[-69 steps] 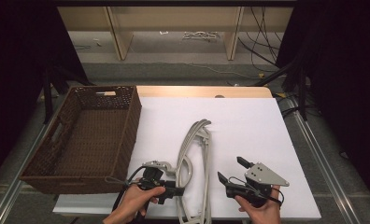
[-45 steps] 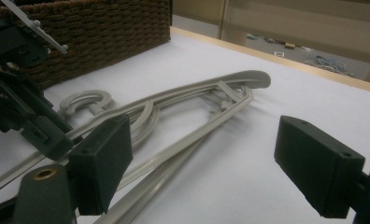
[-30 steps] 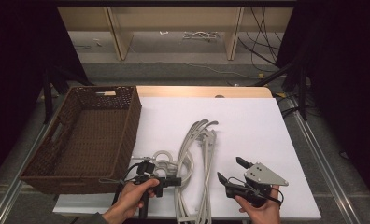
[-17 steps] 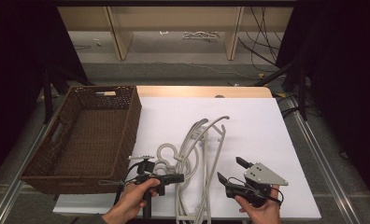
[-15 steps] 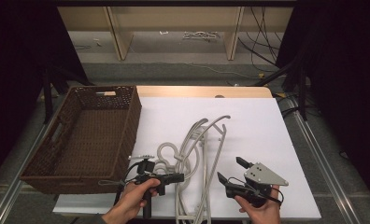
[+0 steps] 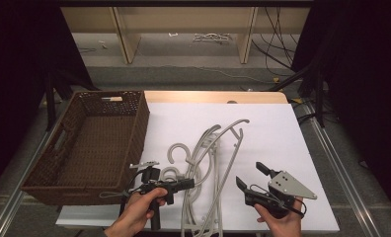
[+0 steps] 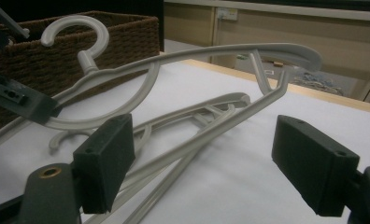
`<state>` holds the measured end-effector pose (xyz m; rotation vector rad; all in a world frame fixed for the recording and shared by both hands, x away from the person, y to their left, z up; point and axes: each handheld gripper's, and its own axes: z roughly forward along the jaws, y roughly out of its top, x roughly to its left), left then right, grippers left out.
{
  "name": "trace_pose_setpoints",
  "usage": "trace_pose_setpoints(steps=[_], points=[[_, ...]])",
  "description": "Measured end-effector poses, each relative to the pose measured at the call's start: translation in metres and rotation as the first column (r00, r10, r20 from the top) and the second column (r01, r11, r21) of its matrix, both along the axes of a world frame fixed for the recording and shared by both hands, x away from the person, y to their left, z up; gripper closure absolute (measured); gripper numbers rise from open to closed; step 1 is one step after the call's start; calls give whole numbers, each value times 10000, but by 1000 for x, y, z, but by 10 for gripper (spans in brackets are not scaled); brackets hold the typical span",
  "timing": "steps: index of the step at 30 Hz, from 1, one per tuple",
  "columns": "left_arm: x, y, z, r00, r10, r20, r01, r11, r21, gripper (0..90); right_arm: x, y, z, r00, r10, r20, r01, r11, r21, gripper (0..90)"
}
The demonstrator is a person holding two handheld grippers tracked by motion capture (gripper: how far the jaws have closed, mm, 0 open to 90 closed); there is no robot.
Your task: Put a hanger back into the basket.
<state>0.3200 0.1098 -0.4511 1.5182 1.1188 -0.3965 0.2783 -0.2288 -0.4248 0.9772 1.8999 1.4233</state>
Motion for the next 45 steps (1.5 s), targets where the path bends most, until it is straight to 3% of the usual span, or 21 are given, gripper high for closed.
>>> trace_pose_setpoints(steps=[5,9,14,17,21,24,30,36,43,44,45], points=[[-2,-2,0,9999,78,-111,-77,10000,28,797,0,0,0,10000,25,-59,-25,10000,31,222],[-2,0,2,10000,-30,50,31,9999,-103,797,0,0,-1,10000,49,-49,-49,10000,-29,221],[0,4,10,9974,33,715,-57,9994,338,797,1,-1,-1,10000,67,-41,-67,10000,25,221],[1,6,14,9971,113,756,-139,9993,338,797,2,0,-1,10000,58,-72,-58,10000,39,221],[4,14,28,9926,365,1162,-399,9988,270,797,2,0,-2,9999,44,-101,-44,10000,-7,221],[6,23,48,9858,516,1596,-570,9979,294,797,1,1,-2,9997,26,-249,-25,10000,38,222],[14,43,76,9754,679,2099,-825,9947,614,797,1,0,-2,9997,36,-248,-35,10000,31,225],[25,64,91,9734,842,2129,-1036,9913,816,797,1,1,-2,9996,71,-264,-70,10000,28,226],[35,82,105,9718,693,2253,-986,9877,1215,797,1,2,-3,9992,128,-377,-129,9999,-31,226],[39,85,105,9582,449,2824,-829,9888,1243,797,1,3,-4,9992,130,-369,-130,9999,15,225],[38,87,108,9633,542,2630,-904,9877,1275,797,1,3,-4,9992,139,-381,-138,9999,21,225]])
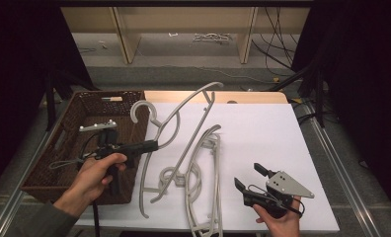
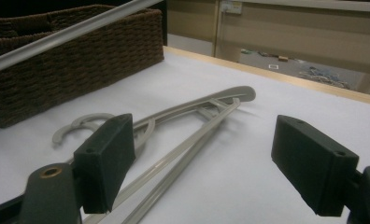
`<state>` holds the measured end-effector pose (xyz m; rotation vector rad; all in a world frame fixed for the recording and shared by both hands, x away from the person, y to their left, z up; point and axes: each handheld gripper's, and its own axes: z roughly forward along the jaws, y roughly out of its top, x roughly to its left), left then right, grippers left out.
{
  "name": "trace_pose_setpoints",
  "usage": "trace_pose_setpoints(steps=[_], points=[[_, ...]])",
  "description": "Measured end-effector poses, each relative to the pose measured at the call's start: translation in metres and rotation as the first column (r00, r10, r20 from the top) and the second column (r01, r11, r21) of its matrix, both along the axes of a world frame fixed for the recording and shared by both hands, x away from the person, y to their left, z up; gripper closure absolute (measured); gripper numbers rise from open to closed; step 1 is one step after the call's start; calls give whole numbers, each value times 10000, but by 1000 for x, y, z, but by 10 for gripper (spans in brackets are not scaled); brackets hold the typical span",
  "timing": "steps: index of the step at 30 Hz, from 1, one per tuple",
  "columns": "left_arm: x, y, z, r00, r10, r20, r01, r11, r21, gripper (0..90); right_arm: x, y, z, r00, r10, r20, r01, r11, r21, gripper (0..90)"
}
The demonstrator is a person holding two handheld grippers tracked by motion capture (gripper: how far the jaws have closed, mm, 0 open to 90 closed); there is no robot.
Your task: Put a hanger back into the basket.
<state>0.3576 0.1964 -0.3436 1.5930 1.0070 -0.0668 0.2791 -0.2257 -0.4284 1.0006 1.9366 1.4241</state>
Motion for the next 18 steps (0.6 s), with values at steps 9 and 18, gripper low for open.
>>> trace_pose_setpoints(steps=[9,18], points=[[4,27,22,9985,537,98,-540,9980,339,798,1,0,-1,10000,37,-13,-37,10000,75,225],[12,79,39,9835,1754,444,-1782,9815,703,798,0,-1,0,9999,-28,-132,27,10000,-19,224]])
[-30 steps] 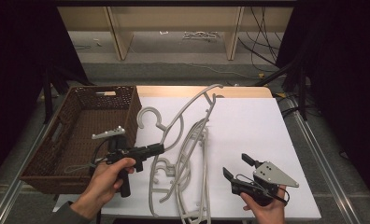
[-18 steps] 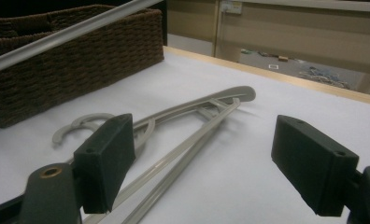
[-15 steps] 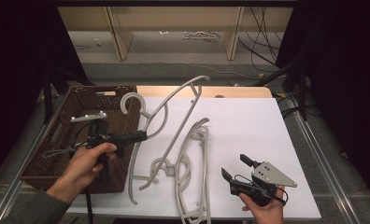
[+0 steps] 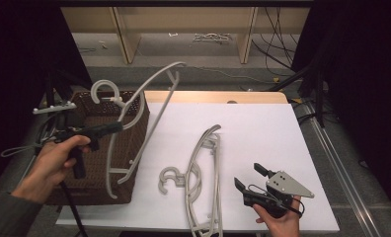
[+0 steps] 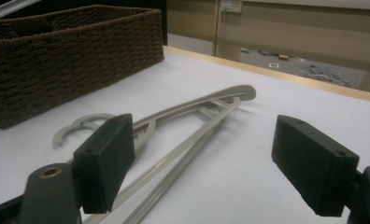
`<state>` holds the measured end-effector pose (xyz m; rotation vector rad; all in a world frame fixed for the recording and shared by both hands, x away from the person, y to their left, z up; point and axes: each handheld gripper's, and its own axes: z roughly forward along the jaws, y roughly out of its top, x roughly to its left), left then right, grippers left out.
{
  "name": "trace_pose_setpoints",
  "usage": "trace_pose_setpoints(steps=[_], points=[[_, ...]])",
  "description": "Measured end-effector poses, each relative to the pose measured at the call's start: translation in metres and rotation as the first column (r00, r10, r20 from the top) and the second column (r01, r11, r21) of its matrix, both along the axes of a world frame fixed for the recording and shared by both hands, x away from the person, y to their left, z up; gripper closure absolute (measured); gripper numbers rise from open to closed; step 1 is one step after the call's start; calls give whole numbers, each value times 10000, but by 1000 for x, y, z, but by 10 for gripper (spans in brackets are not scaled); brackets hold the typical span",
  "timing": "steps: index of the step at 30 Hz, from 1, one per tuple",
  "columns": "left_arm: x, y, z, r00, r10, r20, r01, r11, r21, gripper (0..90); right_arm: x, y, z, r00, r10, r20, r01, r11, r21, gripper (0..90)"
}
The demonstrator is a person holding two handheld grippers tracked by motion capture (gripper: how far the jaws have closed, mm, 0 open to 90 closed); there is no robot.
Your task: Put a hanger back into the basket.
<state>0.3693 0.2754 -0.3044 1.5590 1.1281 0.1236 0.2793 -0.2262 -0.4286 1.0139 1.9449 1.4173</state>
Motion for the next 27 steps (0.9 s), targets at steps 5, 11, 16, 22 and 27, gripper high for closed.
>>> trace_pose_setpoints(steps=[5,11,16,22,27], points=[[7,27,8,9979,617,215,-619,9980,83,798,0,0,-1,10000,-7,21,6,10000,37,224],[17,52,16,9934,1041,473,-1065,9930,514,798,1,1,-1,10000,-22,41,22,10000,44,224],[22,61,14,9949,862,520,-918,9889,1172,798,1,1,-1,10000,1,53,-1,10000,39,224],[28,76,6,9952,774,597,-873,9786,1862,798,2,1,-2,10000,20,-67,-20,10000,-57,224],[32,93,-3,9918,1055,717,-1187,9692,2157,798,3,2,-4,10000,15,-69,-14,10000,30,224]])
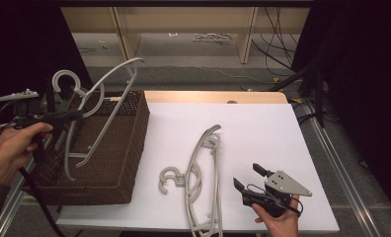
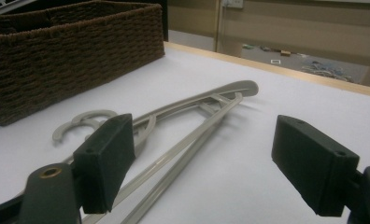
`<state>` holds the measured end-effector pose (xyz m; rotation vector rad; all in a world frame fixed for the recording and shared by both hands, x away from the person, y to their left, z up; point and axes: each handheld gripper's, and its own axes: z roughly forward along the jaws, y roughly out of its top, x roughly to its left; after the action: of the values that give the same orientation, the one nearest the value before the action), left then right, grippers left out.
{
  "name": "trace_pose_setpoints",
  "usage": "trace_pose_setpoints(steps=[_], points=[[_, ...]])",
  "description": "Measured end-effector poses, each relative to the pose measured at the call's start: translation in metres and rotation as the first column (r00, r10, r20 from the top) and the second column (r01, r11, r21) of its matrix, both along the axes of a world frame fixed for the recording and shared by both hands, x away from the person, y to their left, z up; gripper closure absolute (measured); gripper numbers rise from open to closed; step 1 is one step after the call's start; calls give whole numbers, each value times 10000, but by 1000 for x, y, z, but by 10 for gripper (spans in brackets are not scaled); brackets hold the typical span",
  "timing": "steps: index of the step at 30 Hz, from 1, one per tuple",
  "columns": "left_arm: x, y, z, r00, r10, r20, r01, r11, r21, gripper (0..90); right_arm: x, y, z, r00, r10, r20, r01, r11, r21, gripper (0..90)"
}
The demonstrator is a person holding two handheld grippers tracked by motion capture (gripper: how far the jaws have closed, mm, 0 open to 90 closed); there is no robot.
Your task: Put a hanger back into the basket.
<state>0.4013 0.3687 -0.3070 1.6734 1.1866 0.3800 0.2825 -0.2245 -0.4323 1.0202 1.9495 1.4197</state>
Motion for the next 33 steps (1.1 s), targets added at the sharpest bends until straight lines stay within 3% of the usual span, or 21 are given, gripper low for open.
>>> trace_pose_setpoints(steps=[3,5,14,29,33], points=[[1,5,-2,10000,65,26,-65,9999,114,798,0,0,0,10000,-11,-75,11,10000,-65,224],[2,12,-5,9999,58,132,-63,9991,408,798,0,0,0,10000,-11,-86,11,10000,-58,224],[-2,22,-20,9997,-257,-51,261,9947,992,798,2,1,-1,10000,82,4,-82,9999,103,223],[-8,34,-44,9982,-555,-211,580,9873,1477,798,2,0,-1,9999,26,-136,-27,9999,-111,222],[-11,34,-52,9976,-525,-446,588,9862,1546,797,2,0,-1,9999,5,-134,-6,9999,-117,222]])
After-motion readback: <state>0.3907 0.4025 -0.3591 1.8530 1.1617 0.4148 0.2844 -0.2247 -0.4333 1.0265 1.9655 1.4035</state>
